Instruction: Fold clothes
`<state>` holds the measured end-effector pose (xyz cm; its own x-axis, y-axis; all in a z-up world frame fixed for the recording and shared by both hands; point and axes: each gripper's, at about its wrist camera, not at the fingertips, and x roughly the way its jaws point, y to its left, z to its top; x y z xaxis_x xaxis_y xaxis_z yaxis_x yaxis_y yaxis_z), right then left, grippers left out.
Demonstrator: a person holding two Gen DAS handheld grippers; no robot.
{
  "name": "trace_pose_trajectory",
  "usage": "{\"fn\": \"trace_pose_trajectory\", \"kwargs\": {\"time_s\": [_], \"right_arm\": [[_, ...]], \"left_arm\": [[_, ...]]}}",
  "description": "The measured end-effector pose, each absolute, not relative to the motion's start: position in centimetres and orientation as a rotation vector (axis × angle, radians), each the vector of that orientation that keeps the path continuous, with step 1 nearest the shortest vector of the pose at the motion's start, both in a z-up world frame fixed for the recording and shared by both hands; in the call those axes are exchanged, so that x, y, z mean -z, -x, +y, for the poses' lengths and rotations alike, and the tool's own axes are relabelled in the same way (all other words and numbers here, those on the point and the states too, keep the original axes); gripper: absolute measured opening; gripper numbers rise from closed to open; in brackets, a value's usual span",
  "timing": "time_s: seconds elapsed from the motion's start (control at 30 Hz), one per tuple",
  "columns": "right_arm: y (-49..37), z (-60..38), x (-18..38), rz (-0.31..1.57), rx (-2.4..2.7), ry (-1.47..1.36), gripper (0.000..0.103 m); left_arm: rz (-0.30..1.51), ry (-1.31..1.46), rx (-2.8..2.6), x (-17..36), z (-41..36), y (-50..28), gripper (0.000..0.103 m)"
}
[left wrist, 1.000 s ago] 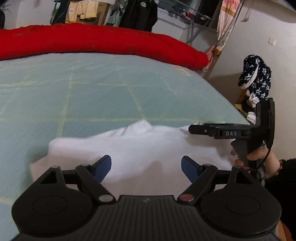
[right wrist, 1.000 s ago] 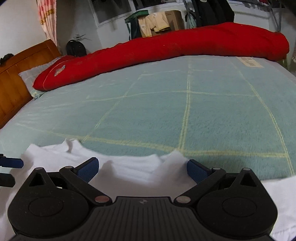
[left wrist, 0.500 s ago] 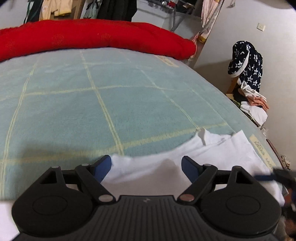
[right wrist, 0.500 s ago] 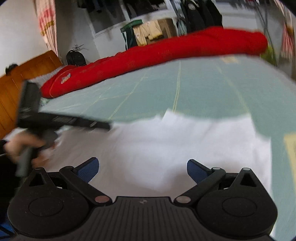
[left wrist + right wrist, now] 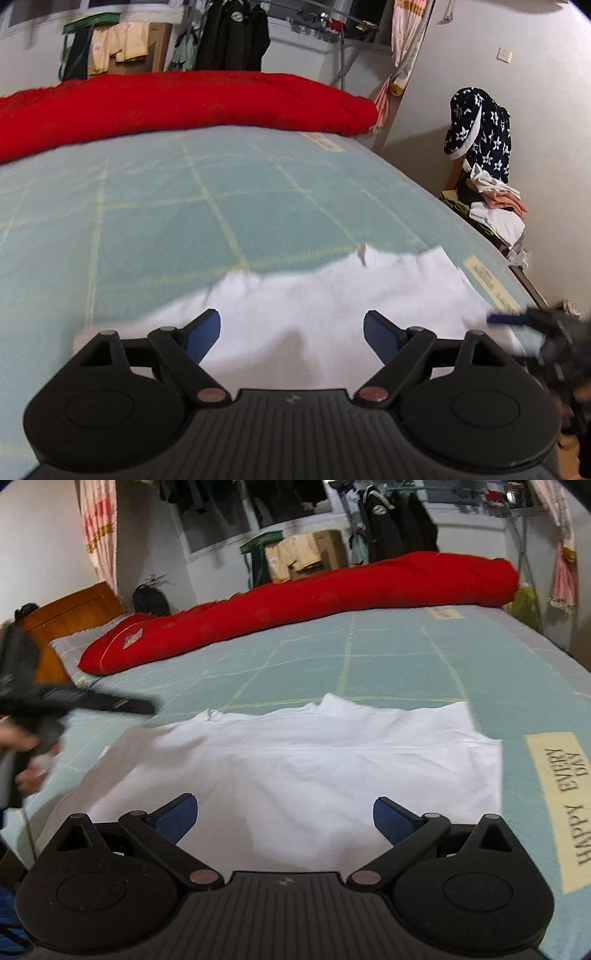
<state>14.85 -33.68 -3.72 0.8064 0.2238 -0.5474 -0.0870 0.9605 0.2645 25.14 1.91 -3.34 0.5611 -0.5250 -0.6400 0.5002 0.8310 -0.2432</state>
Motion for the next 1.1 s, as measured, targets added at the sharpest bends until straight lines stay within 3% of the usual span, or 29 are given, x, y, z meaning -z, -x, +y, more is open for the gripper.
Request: {"fn": "trace_pose_trajectory", "kwargs": {"time_s": [0.23, 0.4, 0.57, 0.9, 1.1], "right_arm": [[-19.7, -37.7, 3.9, 0.557, -0.053, -0.254, 0.103], [-24.1, -39.6, 6.8, 0.66, -0.029, -0.299, 0.103], [-20.3, -37.3, 4.2, 0.606, -0.061, -0.241, 0.103], [-15.1, -33.3, 3.5, 0.614, -0.136, -0.226, 0.103], [-13.5, -32.9, 2.7, 0.601, -0.135, -0.229, 0.103]], "left_arm": [[0.813, 0.025, 0.582, 4.5, 3.0, -21.0, 0.085], [0.785, 0.023, 0.555, 2.1, 4.5, -20.3, 0.085], [0.751, 0.05, 0.532, -0.4, 7.7, -19.3, 0.088], [0.934, 0.247, 0.519, 7.2, 9.8, -19.9, 0.088], [0.873, 0.259, 0.516, 5.8, 11.6, -18.4, 0.088]]}}
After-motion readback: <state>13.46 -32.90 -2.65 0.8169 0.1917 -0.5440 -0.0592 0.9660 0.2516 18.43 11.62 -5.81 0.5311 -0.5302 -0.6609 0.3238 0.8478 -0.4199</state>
